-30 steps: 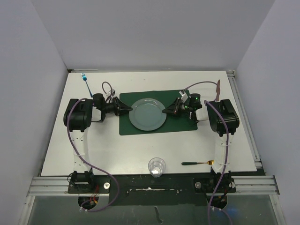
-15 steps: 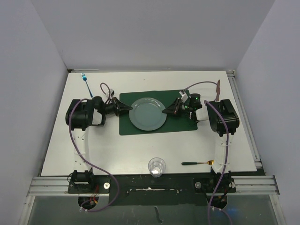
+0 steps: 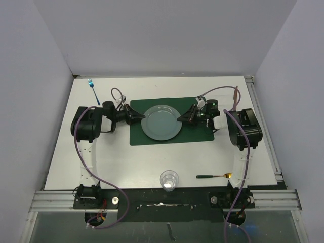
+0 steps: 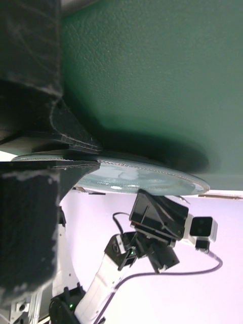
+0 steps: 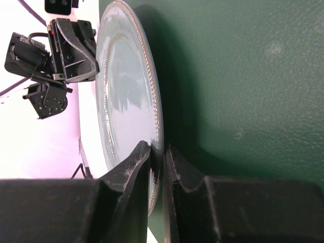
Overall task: Set the dinner table for one person
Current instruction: Adjust the plate on the napkin.
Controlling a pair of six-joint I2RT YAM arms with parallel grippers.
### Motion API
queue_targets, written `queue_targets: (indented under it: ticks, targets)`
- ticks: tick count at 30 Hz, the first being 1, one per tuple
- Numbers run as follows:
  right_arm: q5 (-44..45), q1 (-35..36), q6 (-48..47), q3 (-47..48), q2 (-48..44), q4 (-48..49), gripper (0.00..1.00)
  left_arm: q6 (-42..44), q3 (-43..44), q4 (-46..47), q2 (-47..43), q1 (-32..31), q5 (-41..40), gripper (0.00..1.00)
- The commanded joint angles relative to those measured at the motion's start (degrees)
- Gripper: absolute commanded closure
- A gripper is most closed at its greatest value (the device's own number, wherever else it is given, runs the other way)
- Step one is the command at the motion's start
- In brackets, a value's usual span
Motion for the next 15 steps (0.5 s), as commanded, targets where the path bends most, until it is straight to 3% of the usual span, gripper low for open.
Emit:
queue_targets:
  ticks: [1,15]
  targets:
    - [0.07,2.36,-3.48,0.75,-6.73,0.00,1.00,4.65,4.41,-7.81,-6.10,-4.66,1.55,1.00]
    - [0.53,2.16,-4.77,0.20,-8.76,-1.46,1.00,9.00,8.65,-15.89,-7.24,-7.69,-0.12,1.00]
